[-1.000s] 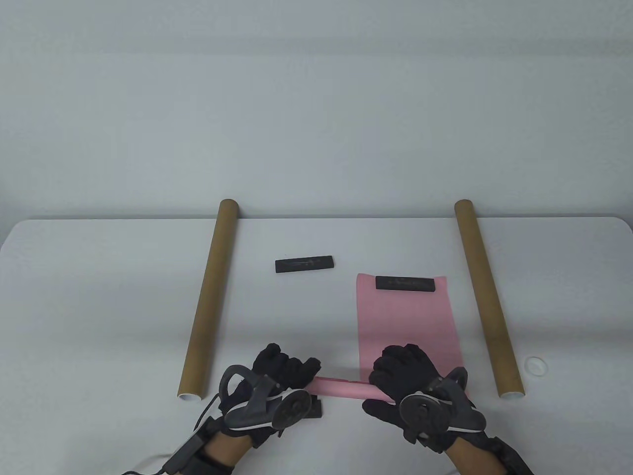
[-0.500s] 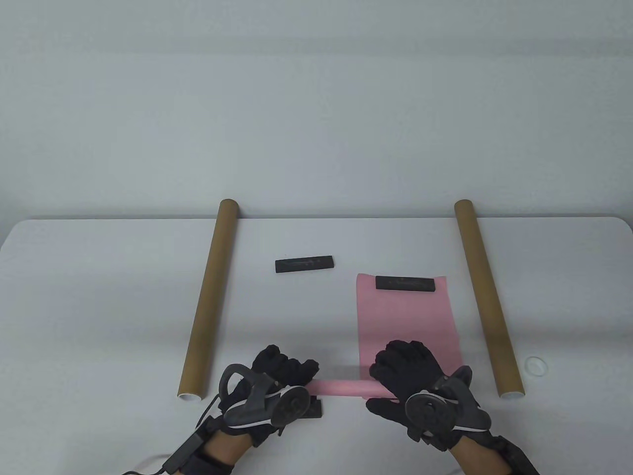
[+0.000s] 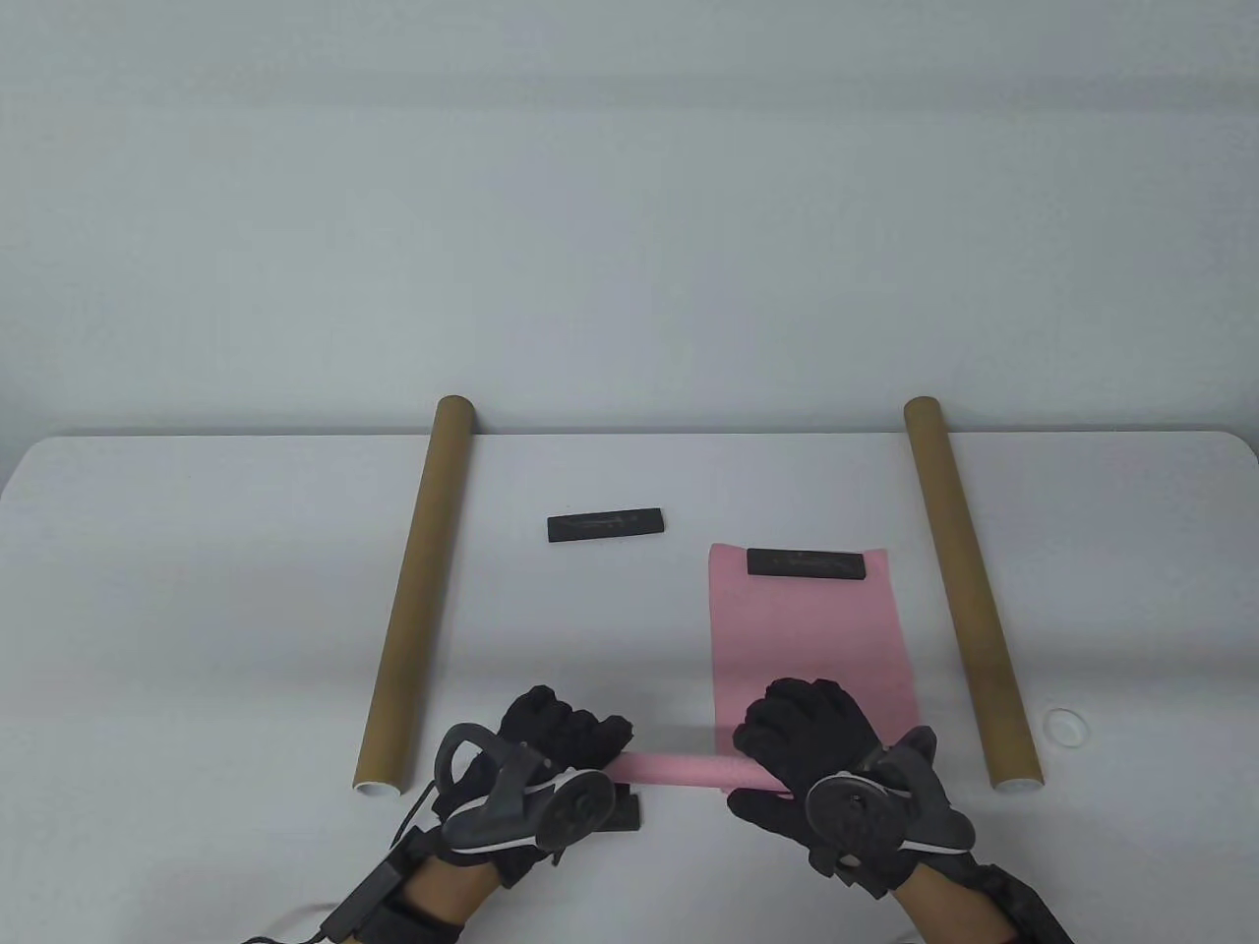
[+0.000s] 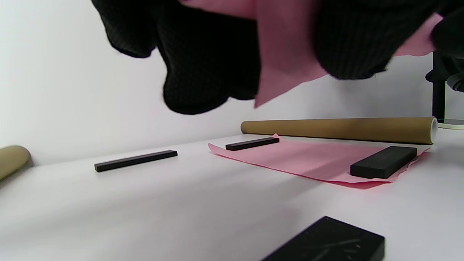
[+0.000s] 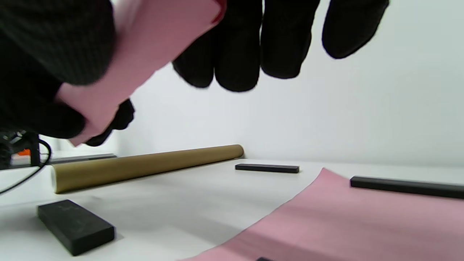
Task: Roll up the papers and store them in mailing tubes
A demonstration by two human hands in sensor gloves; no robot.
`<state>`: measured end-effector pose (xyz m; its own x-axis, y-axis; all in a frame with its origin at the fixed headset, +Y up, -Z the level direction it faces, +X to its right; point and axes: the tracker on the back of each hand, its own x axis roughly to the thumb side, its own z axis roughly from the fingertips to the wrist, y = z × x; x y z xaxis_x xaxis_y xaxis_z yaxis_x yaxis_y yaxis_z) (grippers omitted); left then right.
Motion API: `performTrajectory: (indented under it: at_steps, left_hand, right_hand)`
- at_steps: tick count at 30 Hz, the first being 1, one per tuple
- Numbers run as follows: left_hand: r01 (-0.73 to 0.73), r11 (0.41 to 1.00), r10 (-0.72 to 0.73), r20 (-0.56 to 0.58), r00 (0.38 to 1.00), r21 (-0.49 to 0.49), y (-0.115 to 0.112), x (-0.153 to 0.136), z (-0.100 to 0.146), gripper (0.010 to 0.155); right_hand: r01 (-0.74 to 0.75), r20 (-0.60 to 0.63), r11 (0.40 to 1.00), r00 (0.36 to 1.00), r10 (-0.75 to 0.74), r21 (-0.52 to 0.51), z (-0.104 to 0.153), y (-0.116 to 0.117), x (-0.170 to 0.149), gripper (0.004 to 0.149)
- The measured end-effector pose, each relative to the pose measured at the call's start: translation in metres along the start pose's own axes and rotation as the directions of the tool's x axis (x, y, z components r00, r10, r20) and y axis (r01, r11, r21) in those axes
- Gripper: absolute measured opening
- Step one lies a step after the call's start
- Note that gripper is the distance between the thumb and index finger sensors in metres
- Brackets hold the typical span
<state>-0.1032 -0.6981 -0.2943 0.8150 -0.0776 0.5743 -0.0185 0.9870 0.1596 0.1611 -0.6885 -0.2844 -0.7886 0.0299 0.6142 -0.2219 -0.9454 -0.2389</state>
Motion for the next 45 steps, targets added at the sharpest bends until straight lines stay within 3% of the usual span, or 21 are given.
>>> performTrajectory:
  at_steps: [6, 10, 14, 17, 20, 26, 31, 35, 40, 45]
  left_hand:
    - [0.033, 0.999, -0.033, -0.001, 0.999, 0.02, 0.0008, 0.0019, 0.0015, 0.066]
    - [0.046, 0.998, -0.047, 0.006, 0.999, 0.053, 0.0046, 0.0029, 0.0022, 0.063]
    - [0.006, 1.0, -0.006, 0.005, 1.0, 0.018, 0.0025, -0.001, 0.0013, 0.06]
    - [0.013, 1.0, -0.013, -0.004, 1.0, 0.019, 0.0024, -0.001, 0.0017, 0.063]
    - [0.05, 0.998, -0.05, 0.015, 0.999, 0.042, 0.0041, 0.0019, 0.0029, 0.064]
    - [-0.012, 1.0, 0.011, 0.018, 1.0, 0.016, 0.0022, -0.0013, 0.001, 0.059]
    - [0.031, 0.999, -0.031, 0.013, 0.999, 0.013, 0.0019, 0.0014, 0.0019, 0.067]
    - [0.102, 0.991, -0.105, 0.027, 0.994, 0.089, 0.0087, 0.0053, 0.0037, 0.065]
    - [-0.002, 1.0, 0.002, 0.019, 1.0, 0.006, 0.004, -0.0027, 0.0014, 0.059]
    - [0.026, 1.0, -0.027, 0.026, 0.999, 0.01, 0.004, -0.0015, 0.0029, 0.071]
  right_hand:
    - [0.006, 0.007, 1.0, 1.0, -0.006, 0.009, -0.0005, -0.0013, 0.0003, 0.054]
    - [0.079, -0.001, 0.997, 0.997, -0.079, 0.023, -0.0003, 0.0014, -0.0023, 0.06]
    - [0.004, -0.002, 1.0, 1.0, -0.004, 0.003, 0.0001, -0.0005, -0.0004, 0.069]
    - [0.004, 0.001, 1.0, 1.0, -0.004, -0.017, 0.0004, -0.0022, 0.0011, 0.056]
    - [0.044, 0.003, 0.999, 0.999, -0.044, 0.015, -0.0015, -0.001, 0.0003, 0.056]
    - [0.017, -0.002, 1.0, 1.0, -0.017, 0.021, -0.0012, 0.0007, 0.0005, 0.071]
    - [0.024, -0.004, 0.999, 1.0, -0.024, 0.026, -0.0024, 0.0001, 0.0003, 0.055]
    - [0.124, -0.008, 0.99, 0.992, -0.124, 0.07, -0.0036, 0.0026, -0.0027, 0.059]
    - [0.035, 0.004, 0.999, 0.999, -0.035, 0.036, -0.0019, 0.0009, -0.0006, 0.071]
    - [0.051, 0.0, 0.998, 0.999, -0.052, 0.046, -0.0032, 0.0007, -0.0001, 0.056]
